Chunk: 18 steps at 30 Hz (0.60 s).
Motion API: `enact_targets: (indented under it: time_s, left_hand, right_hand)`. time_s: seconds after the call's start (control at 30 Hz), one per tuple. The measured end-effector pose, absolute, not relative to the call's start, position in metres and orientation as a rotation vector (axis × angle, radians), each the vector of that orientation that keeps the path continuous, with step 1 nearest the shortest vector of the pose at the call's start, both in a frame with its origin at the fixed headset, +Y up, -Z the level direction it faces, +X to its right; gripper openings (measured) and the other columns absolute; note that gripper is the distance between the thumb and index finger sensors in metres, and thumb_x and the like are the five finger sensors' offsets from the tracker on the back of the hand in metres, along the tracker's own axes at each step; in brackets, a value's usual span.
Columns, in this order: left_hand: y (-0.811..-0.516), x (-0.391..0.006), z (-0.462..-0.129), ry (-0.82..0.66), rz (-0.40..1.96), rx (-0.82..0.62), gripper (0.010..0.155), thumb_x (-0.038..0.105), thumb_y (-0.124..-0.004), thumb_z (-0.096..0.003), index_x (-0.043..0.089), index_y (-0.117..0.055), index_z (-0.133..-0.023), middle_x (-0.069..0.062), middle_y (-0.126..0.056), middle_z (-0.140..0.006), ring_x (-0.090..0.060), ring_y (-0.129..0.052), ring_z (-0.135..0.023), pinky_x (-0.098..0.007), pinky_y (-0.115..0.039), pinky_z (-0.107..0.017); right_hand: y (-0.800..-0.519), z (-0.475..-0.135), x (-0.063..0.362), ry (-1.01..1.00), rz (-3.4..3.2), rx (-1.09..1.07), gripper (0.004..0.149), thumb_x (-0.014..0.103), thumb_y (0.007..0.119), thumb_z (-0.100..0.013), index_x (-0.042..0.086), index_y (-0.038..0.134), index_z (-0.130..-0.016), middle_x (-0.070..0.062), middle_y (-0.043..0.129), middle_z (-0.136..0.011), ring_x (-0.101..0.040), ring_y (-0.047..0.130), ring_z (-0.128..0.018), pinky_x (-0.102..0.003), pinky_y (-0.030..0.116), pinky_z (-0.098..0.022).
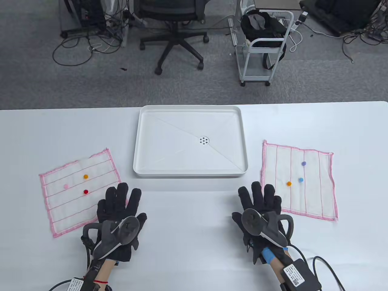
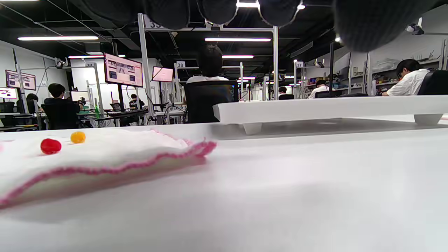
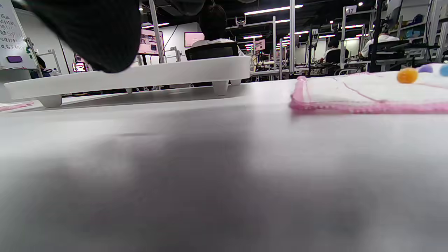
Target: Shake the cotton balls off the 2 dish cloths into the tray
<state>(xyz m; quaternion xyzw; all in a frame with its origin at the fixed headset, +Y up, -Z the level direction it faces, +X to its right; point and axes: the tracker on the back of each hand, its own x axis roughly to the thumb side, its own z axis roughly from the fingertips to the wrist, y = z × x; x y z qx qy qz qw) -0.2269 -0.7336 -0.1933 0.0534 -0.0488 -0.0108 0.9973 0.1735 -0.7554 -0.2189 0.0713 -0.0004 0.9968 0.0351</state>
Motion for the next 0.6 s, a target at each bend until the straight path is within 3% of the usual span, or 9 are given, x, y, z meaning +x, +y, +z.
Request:
enact_targets:
  time_s: [0.27,0.43,0.5,0.6]
  left_hand:
    - [-0.742,-0.234,-0.195,-0.079,-0.065,0.077,0.077,0.059,-0.070,-0.0490,0.033,-0.036,-0.113,-0.013,-0.029,-0.126,-0.051,-0.039,-0.114,-0.071,-0.044,-0.073]
    - [-0.736,-0.241,-0.187,-0.092,-0.044,0.091,0.078,0.059,-0.070,-0.0492,0.031,-0.036,-0.113,-0.015,-0.032,-0.126,-0.052,-0.044,-0.112,-0.071,-0.046,-0.072]
    - [-0.734,-0.241,-0.184,-0.102,-0.037,0.084,0.078,0.059,-0.070,-0.0493,0.031,-0.036,-0.113,-0.015,-0.033,-0.125,-0.053,-0.045,-0.112,-0.071,-0.047,-0.071]
    - [-0.734,-0.237,-0.183,-0.121,-0.034,0.076,0.077,0.058,-0.070,-0.0494,0.030,-0.036,-0.113,-0.016,-0.033,-0.125,-0.053,-0.046,-0.112,-0.071,-0.047,-0.071]
  right_hand:
    - [-0.745,-0.224,0.191,0.075,3.057,0.157,0.083,0.060,0.070,-0.049,0.028,0.023,-0.110,-0.021,0.011,-0.113,-0.063,0.014,-0.099,-0.076,0.031,-0.066]
    - [-0.731,-0.221,0.235,0.247,3.062,-0.103,0.083,0.059,0.070,-0.050,0.032,0.018,-0.108,-0.020,0.014,-0.115,-0.062,0.019,-0.101,-0.075,0.033,-0.066]
    - [-0.733,-0.221,0.258,0.237,3.003,-0.198,0.078,0.056,0.072,-0.051,0.029,0.029,-0.110,-0.021,0.029,-0.116,-0.061,0.027,-0.102,-0.076,0.035,-0.066]
    - [-0.748,-0.226,0.284,0.390,2.962,-0.336,0.070,0.053,0.072,-0.052,0.023,0.046,-0.109,-0.023,0.043,-0.114,-0.061,0.036,-0.101,-0.075,0.038,-0.065]
